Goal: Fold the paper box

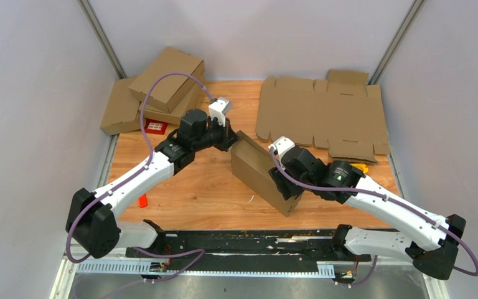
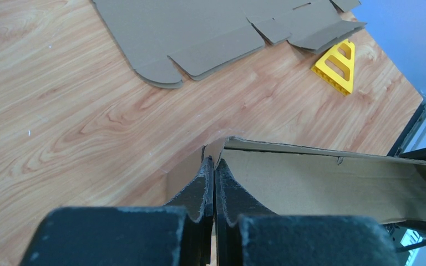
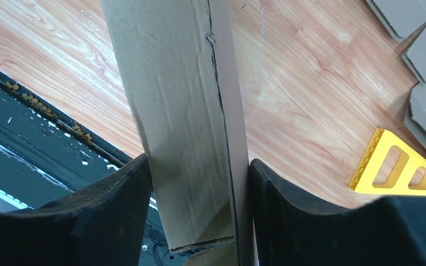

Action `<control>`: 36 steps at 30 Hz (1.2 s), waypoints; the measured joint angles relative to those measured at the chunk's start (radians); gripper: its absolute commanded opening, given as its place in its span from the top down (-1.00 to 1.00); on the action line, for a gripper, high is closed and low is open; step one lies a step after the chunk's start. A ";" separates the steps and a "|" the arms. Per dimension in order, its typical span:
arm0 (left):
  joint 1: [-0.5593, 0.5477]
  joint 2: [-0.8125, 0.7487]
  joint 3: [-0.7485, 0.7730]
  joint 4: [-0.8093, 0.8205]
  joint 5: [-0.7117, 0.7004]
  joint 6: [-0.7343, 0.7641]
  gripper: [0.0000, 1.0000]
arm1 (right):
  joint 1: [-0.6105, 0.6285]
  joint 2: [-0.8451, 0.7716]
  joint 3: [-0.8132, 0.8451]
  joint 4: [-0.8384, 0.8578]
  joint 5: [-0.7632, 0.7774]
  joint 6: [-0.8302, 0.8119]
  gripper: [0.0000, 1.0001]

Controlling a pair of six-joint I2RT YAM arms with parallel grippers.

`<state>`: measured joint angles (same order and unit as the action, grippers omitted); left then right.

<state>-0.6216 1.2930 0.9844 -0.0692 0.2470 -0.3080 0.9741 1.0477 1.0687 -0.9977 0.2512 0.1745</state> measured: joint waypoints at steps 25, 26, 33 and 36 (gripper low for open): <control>-0.025 -0.064 -0.122 0.121 -0.051 -0.009 1.00 | 0.005 -0.055 -0.002 -0.023 0.040 0.085 -1.00; -0.027 -0.067 -0.122 0.119 -0.054 -0.009 1.00 | 0.005 -0.067 0.000 -0.033 0.051 0.104 -0.99; -0.041 -0.075 -0.126 0.114 -0.080 -0.021 1.00 | 0.005 -0.183 0.018 -0.143 0.166 0.294 -0.80; -0.047 -0.077 -0.126 0.111 -0.095 -0.024 1.00 | 0.005 -0.217 0.029 -0.207 0.200 0.378 -0.50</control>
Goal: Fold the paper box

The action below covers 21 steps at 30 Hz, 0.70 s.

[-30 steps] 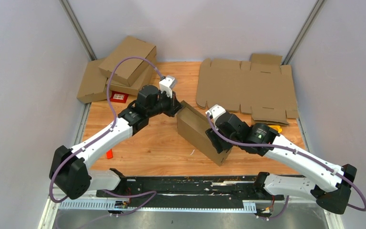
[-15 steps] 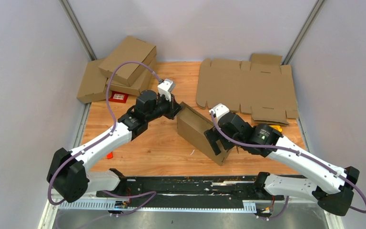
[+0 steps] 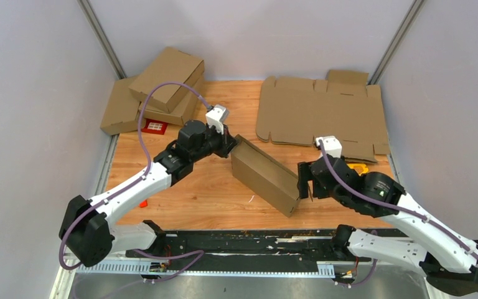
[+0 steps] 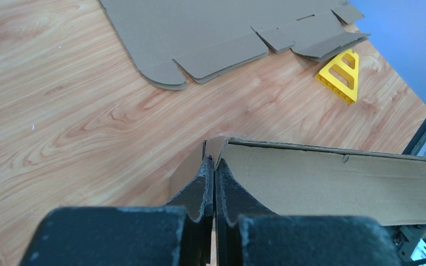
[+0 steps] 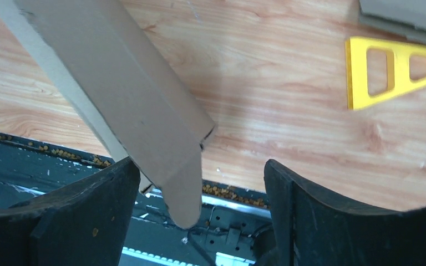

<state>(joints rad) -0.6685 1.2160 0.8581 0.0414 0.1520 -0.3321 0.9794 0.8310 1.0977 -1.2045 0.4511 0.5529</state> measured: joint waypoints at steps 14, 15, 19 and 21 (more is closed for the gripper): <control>-0.021 -0.025 -0.003 -0.033 -0.027 -0.016 1.00 | 0.000 -0.139 -0.052 -0.046 -0.025 0.270 0.42; -0.024 -0.029 -0.003 -0.038 -0.030 -0.018 1.00 | 0.000 -0.136 -0.057 -0.039 -0.029 0.274 0.43; -0.032 -0.043 -0.003 -0.061 -0.036 -0.022 1.00 | 0.000 -0.109 -0.073 0.005 -0.035 0.296 0.44; -0.036 -0.045 -0.003 -0.066 -0.042 -0.023 1.00 | 0.000 -0.100 -0.079 0.032 -0.038 0.303 0.44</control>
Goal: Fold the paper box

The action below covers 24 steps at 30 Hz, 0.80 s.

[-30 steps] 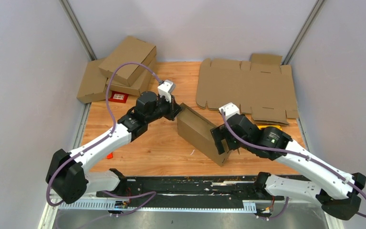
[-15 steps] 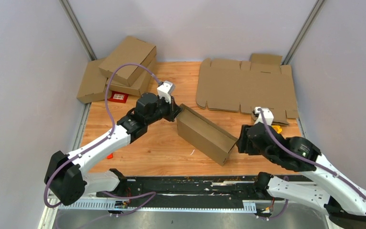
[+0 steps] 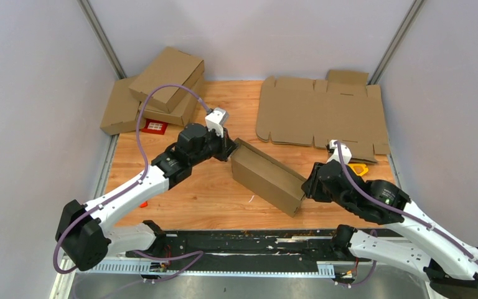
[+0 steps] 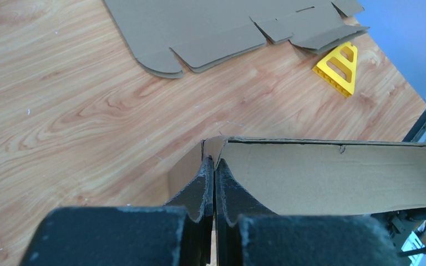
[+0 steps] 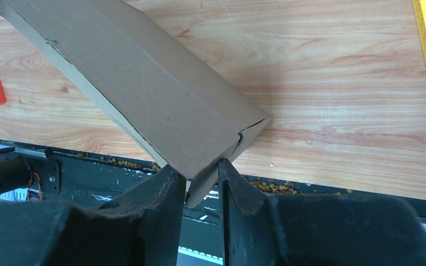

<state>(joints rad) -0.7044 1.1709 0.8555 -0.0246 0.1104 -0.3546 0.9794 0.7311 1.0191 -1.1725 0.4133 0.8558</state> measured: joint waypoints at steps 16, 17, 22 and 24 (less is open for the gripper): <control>-0.009 0.000 0.000 0.000 -0.034 0.000 1.00 | -0.001 -0.003 -0.021 0.025 0.041 0.045 0.80; -0.010 0.000 0.000 0.000 -0.036 0.000 1.00 | -0.001 -0.004 -0.021 0.024 0.046 0.052 0.80; -0.013 0.000 0.000 0.000 -0.041 0.000 1.00 | -0.001 -0.004 -0.021 0.019 0.058 0.072 0.84; -0.014 0.000 0.000 0.000 -0.043 0.000 1.00 | -0.001 0.000 -0.019 0.017 0.061 0.080 0.84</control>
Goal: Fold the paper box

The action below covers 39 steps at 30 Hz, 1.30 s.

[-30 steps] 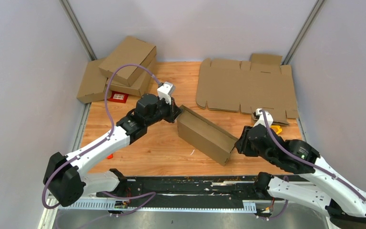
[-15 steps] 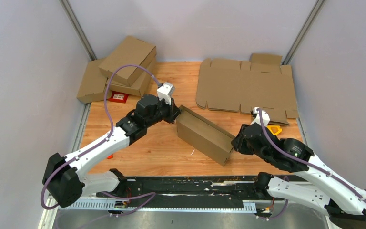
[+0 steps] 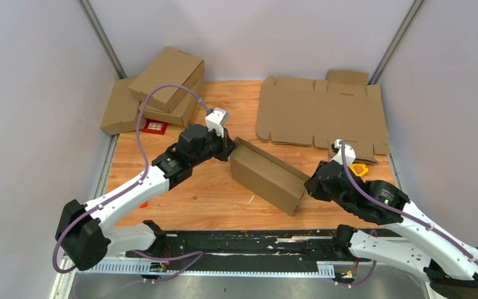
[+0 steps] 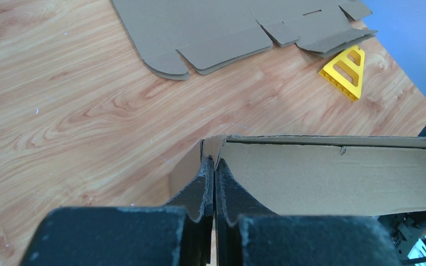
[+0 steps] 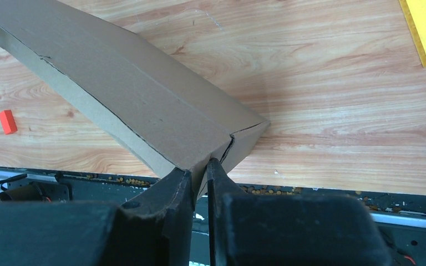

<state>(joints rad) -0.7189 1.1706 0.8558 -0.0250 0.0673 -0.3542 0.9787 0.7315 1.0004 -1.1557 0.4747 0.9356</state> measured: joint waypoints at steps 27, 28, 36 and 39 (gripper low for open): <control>-0.014 0.000 0.002 -0.005 -0.050 0.016 1.00 | -0.003 0.130 0.036 -0.034 0.031 0.005 0.85; -0.014 0.000 0.001 -0.005 -0.052 0.019 1.00 | -0.003 0.142 0.036 -0.034 0.031 0.004 0.84; -0.022 -0.036 -0.053 0.035 -0.069 0.021 1.00 | -0.005 0.161 0.034 -0.028 -0.045 -0.075 -0.03; -0.028 -0.055 -0.073 0.046 -0.069 0.021 1.00 | -0.005 0.140 0.034 0.000 -0.135 -0.172 -0.53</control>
<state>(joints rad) -0.7467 1.1152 0.7830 0.0208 -0.0017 -0.3332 0.9741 0.8711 1.0344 -1.1561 0.3397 0.7631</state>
